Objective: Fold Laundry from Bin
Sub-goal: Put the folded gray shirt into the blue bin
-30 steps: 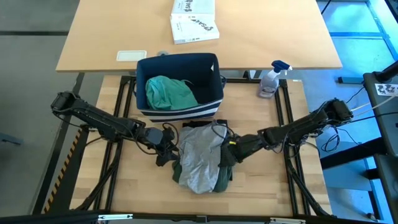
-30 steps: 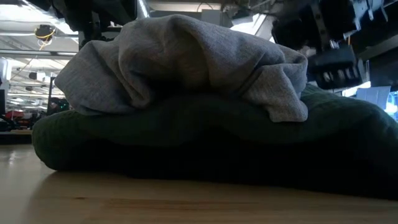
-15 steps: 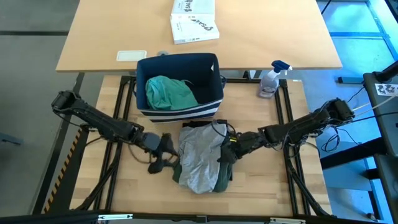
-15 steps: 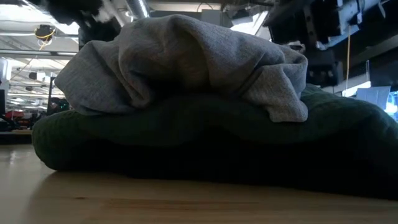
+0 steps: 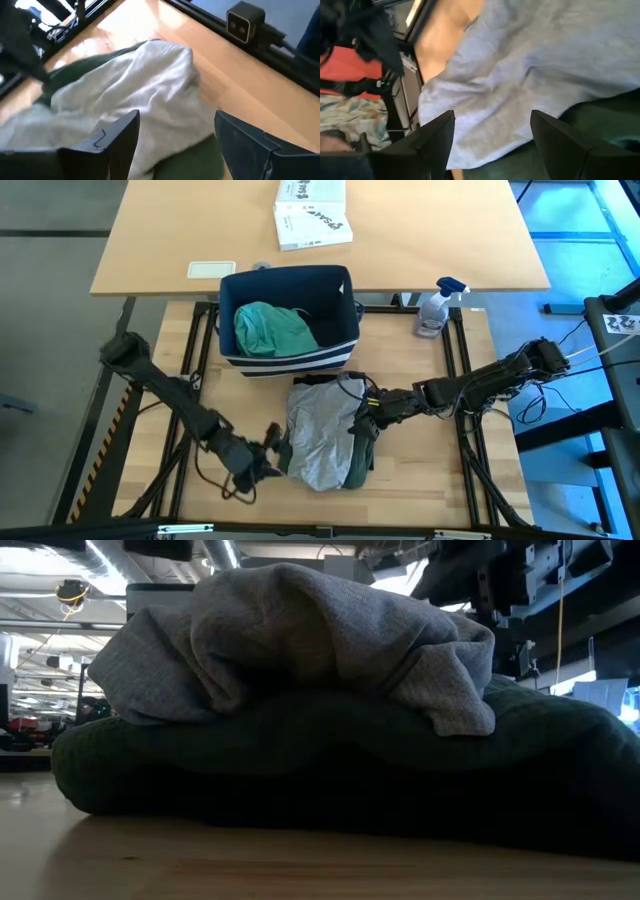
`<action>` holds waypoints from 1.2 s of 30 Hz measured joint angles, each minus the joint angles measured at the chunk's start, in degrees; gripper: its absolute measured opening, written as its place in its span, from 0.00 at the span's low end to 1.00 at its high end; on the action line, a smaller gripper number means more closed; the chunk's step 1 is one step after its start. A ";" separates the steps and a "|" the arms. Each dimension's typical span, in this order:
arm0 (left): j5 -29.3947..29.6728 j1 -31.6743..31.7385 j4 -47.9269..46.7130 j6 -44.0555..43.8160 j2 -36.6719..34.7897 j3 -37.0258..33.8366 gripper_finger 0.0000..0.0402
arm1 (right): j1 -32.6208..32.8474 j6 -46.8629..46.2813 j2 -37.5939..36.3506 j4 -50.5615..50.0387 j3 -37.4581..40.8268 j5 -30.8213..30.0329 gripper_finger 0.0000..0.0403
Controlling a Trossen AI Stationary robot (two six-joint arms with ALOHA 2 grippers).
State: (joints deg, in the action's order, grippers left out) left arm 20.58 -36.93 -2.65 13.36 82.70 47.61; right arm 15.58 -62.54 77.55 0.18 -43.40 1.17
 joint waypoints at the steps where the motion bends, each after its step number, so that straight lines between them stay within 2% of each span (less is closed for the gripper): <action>1: 0.76 -0.36 0.02 0.56 1.85 1.28 0.63 | -0.01 -0.01 0.01 -0.52 0.00 -0.03 0.65; 9: 2.06 -1.61 0.27 -7.89 13.82 9.63 0.63 | 0.03 -0.02 0.01 -2.23 0.02 -0.09 0.65; 16: 11.87 -1.03 -7.82 -16.41 20.36 16.58 0.63 | 0.15 2.07 0.01 -3.47 0.02 3.37 0.65; 22: 5.85 -1.39 -9.26 -17.45 23.19 17.47 0.63 | 0.15 4.38 0.01 -3.47 0.02 6.55 0.65; 29: 8.29 -1.55 -11.59 -19.36 23.15 17.47 0.63 | 0.15 7.43 0.01 -3.44 0.02 6.45 0.65; 36: 7.09 1.54 -10.97 -22.28 25.23 17.44 0.61 | 0.15 11.01 0.00 -2.88 0.04 5.87 0.65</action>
State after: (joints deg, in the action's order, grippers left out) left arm 27.67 -35.39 -13.62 -8.91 107.93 65.06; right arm 15.73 -51.52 77.55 -2.70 -43.35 7.05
